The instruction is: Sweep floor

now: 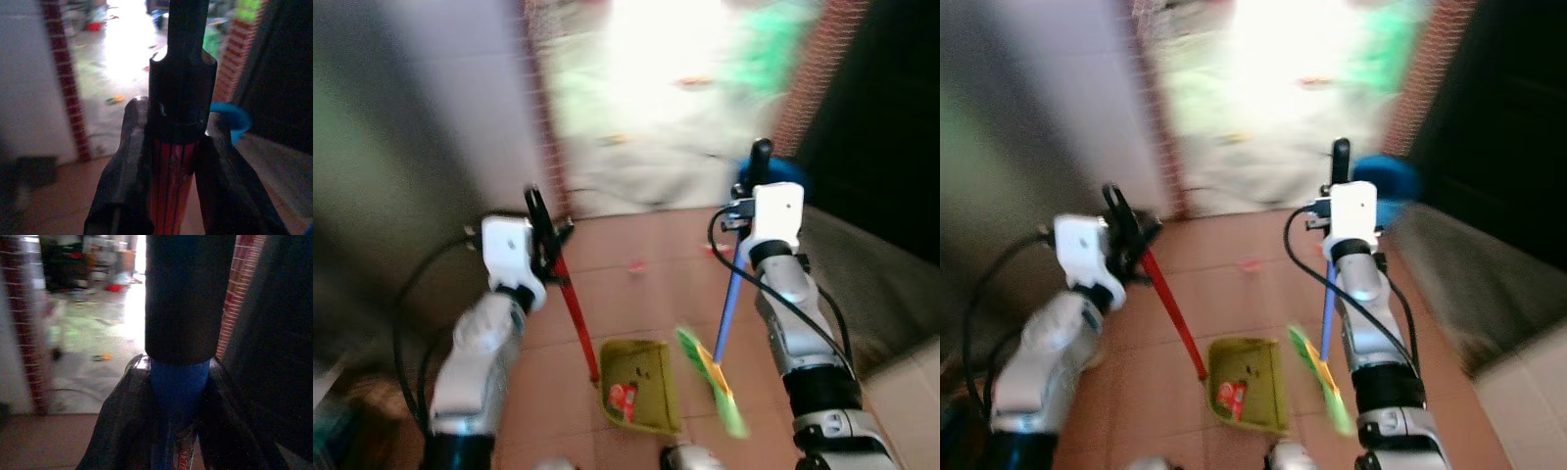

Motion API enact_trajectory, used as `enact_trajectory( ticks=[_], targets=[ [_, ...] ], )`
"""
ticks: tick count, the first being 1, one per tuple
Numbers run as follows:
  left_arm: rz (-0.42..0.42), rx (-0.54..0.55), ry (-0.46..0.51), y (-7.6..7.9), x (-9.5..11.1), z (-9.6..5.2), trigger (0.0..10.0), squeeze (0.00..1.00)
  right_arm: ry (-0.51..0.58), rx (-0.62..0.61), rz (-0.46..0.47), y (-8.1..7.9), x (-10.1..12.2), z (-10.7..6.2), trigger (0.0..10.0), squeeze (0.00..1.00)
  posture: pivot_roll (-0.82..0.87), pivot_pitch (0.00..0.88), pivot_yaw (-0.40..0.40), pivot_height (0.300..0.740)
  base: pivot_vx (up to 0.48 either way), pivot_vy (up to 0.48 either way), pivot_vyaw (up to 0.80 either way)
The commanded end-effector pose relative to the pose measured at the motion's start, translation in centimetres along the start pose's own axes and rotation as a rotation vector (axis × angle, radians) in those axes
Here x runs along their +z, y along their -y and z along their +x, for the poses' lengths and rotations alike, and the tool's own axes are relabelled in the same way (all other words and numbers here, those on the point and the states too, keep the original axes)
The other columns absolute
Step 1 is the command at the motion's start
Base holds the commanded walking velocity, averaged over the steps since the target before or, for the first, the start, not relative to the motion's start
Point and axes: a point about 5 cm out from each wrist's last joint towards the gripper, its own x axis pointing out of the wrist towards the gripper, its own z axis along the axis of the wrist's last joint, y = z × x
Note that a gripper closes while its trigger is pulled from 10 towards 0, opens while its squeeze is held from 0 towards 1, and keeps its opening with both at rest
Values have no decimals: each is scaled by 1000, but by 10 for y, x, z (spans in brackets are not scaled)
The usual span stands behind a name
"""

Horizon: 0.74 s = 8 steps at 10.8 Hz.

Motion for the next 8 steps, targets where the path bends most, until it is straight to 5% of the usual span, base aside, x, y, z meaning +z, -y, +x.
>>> enact_trajectory(
  ticks=[1,8],
  targets=[
    [-11,4,59,-5,13,3,10000,0,42,-15,-12,2,8,2,10000,0,-8,36,70,740,349,0,-638],
    [-90,71,261,-12,69,25,10000,0,31,-61,-79,6,6,10,10000,0,-5,25,61,740,402,0,0]
  ],
)
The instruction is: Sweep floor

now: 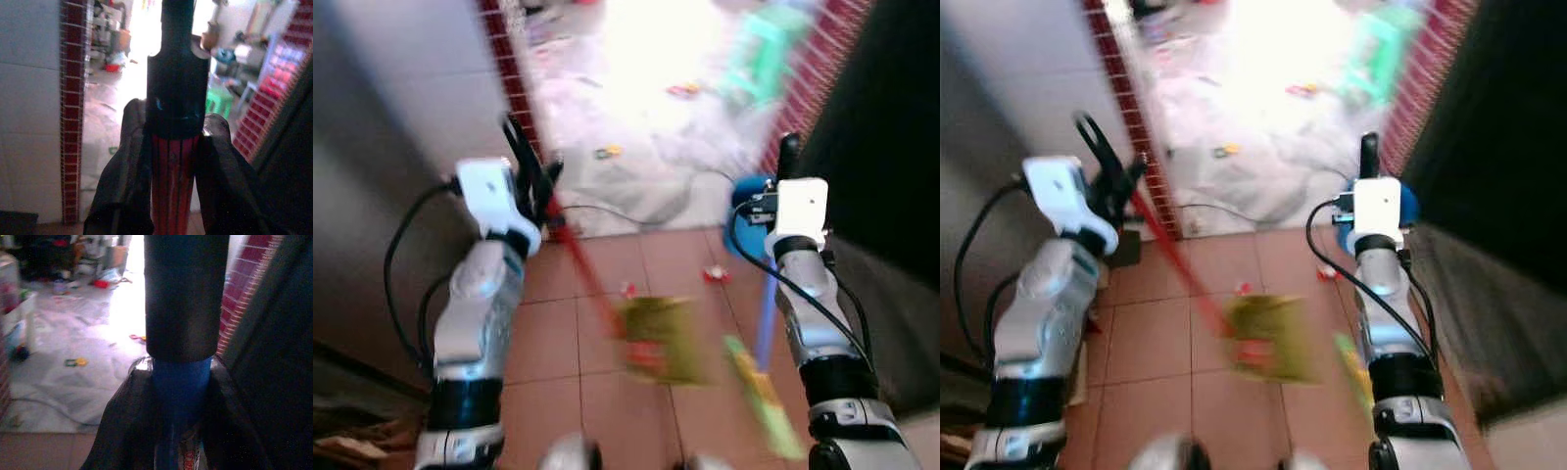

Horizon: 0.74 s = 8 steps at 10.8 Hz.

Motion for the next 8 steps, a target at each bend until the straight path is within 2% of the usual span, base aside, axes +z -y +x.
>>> enact_trajectory(
  ticks=[1,3,6,8],
  targets=[
    [13,12,118,2,28,7,10000,0,34,38,18,-8,9,3,10000,0,-6,25,58,740,435,0,0],
    [-26,36,186,4,46,17,10000,0,0,35,7,-8,0,2,10000,0,-8,25,57,740,465,0,0],
    [-79,42,269,14,64,22,10000,0,-28,77,13,-16,-4,0,10000,0,-11,28,60,740,480,0,0],
    [-112,80,323,12,79,26,10000,0,-48,95,17,-18,-8,-2,10000,0,-10,29,59,740,480,0,0]
  ],
)
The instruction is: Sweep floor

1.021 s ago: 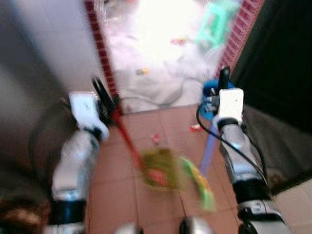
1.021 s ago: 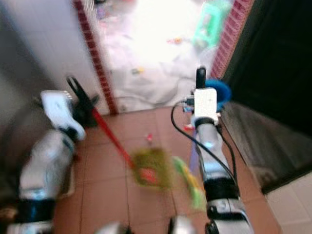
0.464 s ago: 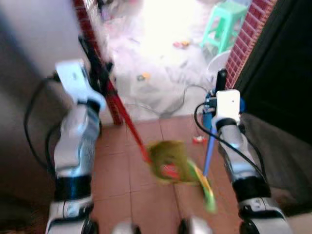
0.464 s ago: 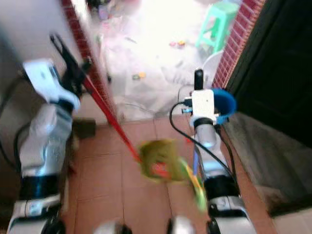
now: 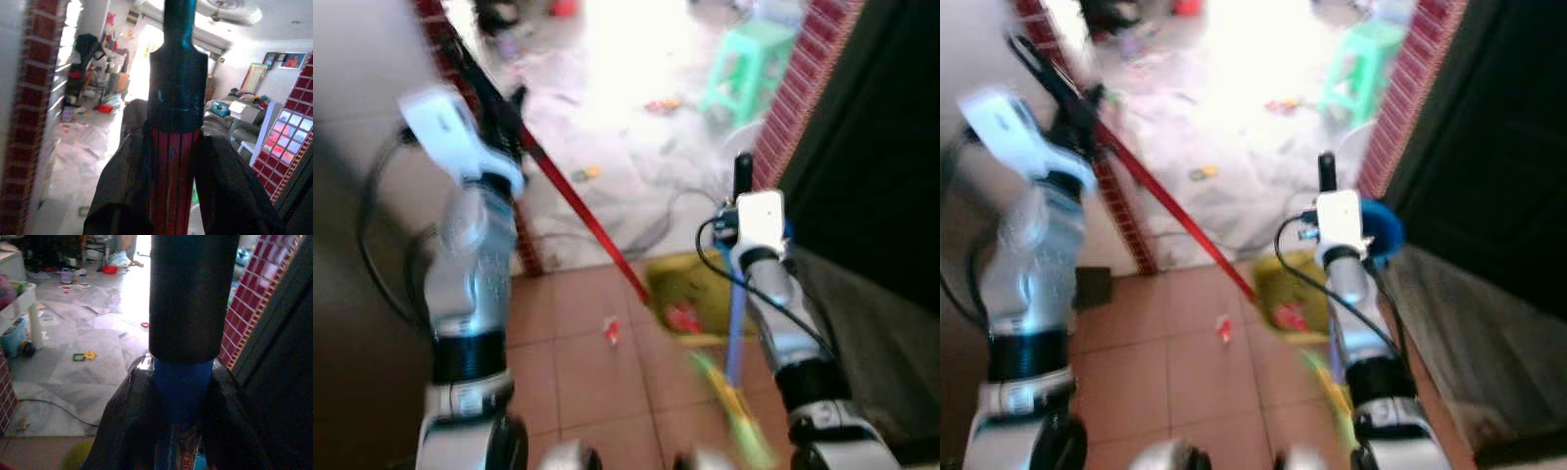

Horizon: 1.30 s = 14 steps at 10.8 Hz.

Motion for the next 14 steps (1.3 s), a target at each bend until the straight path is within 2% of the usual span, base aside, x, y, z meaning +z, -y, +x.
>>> enact_trajectory(
  ticks=[1,4,8,9,11,12,14],
  targets=[
    [-26,-22,109,8,23,3,10000,0,7,-12,-23,8,2,2,10000,0,-10,29,59,740,480,0,0],
    [-102,5,126,9,32,11,10000,0,3,10,-22,3,1,1,10000,0,-6,26,57,740,480,0,0],
    [-117,-6,117,12,29,11,10000,0,10,36,-29,-2,3,3,10000,0,-3,18,53,740,480,0,0],
    [-95,-12,115,13,27,11,10000,0,14,40,-29,-4,4,3,10000,0,-2,16,52,740,461,0,0],
    [-32,-98,106,27,21,7,10000,0,14,44,-33,-5,4,4,10000,0,0,15,51,740,186,-150,0],
    [8,-168,72,37,10,1,10000,0,-10,39,-30,-6,1,4,10000,0,0,14,54,740,0,0,-800],
    [7,-228,28,40,-1,-3,10000,0,0,39,-41,-6,1,4,10000,0,0,16,56,740,0,0,-800]
  ],
)
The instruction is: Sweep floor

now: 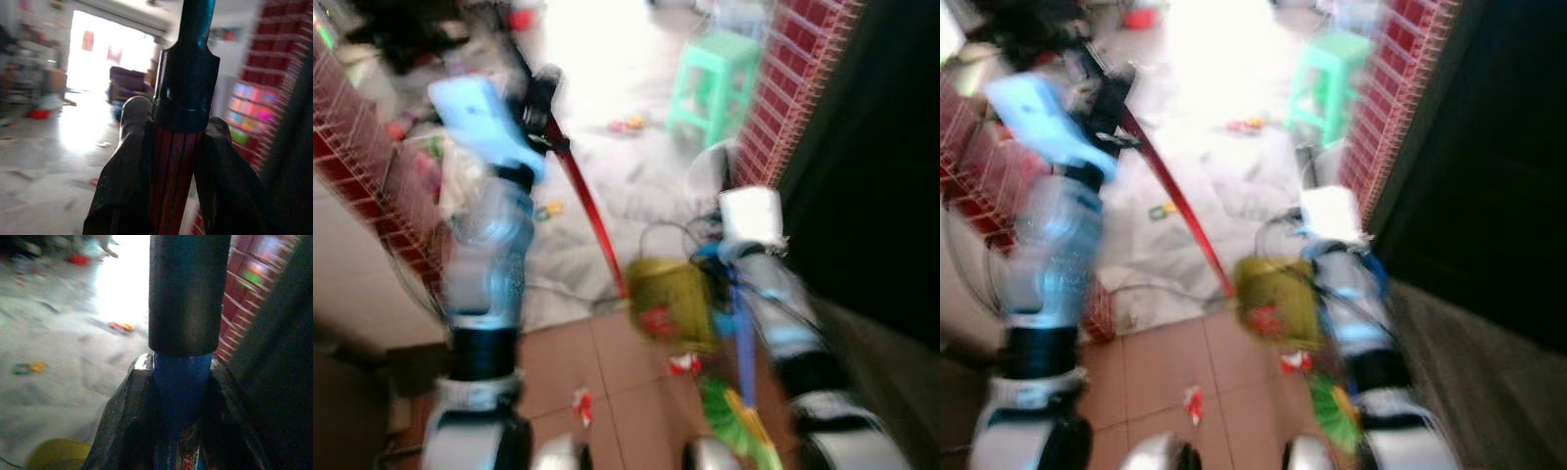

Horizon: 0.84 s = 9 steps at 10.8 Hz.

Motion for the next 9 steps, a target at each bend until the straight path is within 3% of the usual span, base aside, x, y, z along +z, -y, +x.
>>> enact_trajectory(
  ticks=[1,2,6,7,8,9],
  targets=[
    [-50,-36,68,2,13,0,10000,0,14,28,13,-11,5,1,10000,0,0,15,58,740,0,0,-800],
    [-49,-46,68,2,12,0,10000,0,19,27,9,-12,5,1,10000,0,1,16,60,740,0,0,-800],
    [-47,-86,76,3,13,-1,10000,0,37,37,0,-14,6,-1,10000,0,1,18,63,740,0,0,0],
    [-27,-62,86,0,15,-1,10000,0,36,37,-2,-15,6,-1,10000,0,2,17,66,740,0,0,0],
    [21,82,132,-17,23,3,10000,0,37,39,-1,-15,5,-2,10000,0,1,18,67,740,0,0,0],
    [34,143,152,-27,27,4,10000,0,36,41,-2,-15,4,-2,10000,0,-2,18,67,740,0,0,0]
  ],
)
